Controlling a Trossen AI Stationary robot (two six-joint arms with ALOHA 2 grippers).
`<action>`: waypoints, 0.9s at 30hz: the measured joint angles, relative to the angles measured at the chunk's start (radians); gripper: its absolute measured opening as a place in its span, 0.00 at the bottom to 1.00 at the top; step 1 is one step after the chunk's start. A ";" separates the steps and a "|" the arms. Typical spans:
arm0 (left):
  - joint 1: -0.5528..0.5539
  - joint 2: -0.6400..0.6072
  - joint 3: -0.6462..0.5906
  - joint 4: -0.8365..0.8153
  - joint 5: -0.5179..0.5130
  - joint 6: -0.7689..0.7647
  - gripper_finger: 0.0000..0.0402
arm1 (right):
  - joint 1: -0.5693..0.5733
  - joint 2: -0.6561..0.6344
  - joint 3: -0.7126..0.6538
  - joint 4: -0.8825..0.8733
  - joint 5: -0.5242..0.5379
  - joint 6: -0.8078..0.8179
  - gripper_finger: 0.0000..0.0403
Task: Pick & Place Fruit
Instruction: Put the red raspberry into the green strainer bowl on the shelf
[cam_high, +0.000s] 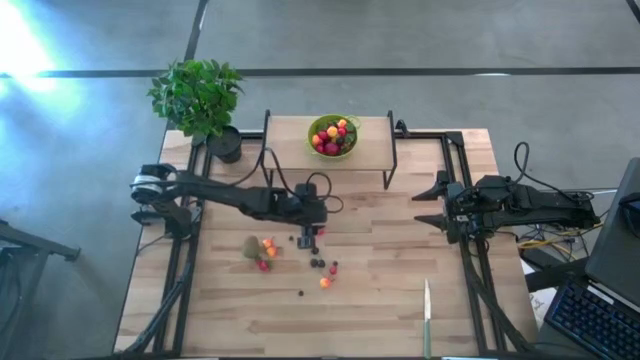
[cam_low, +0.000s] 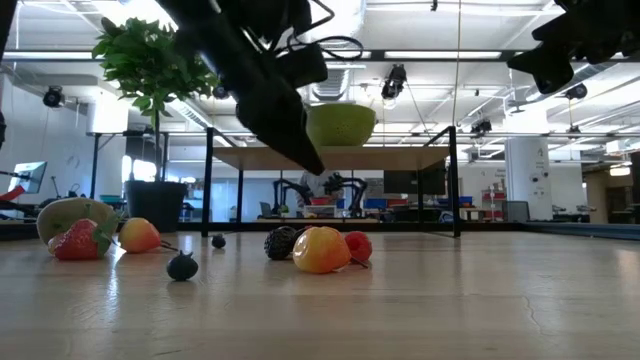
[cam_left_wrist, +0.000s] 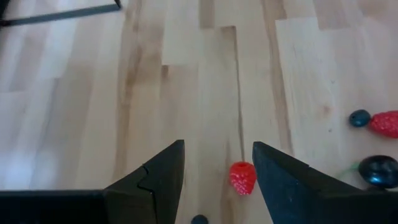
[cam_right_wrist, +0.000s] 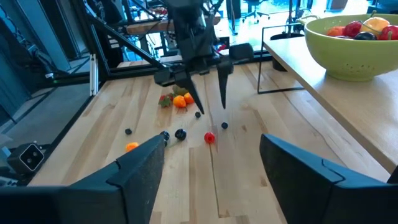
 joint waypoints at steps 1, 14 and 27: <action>0.000 0.000 -0.013 0.015 0.012 -0.001 0.49 | 0.000 0.000 0.000 0.000 0.000 0.000 0.63; -0.017 0.011 -0.164 0.225 0.037 -0.078 0.49 | 0.000 0.000 0.000 0.000 0.000 0.000 0.55; -0.040 0.090 -0.206 0.323 0.049 -0.084 0.49 | 0.000 0.001 0.000 0.000 0.000 0.000 0.61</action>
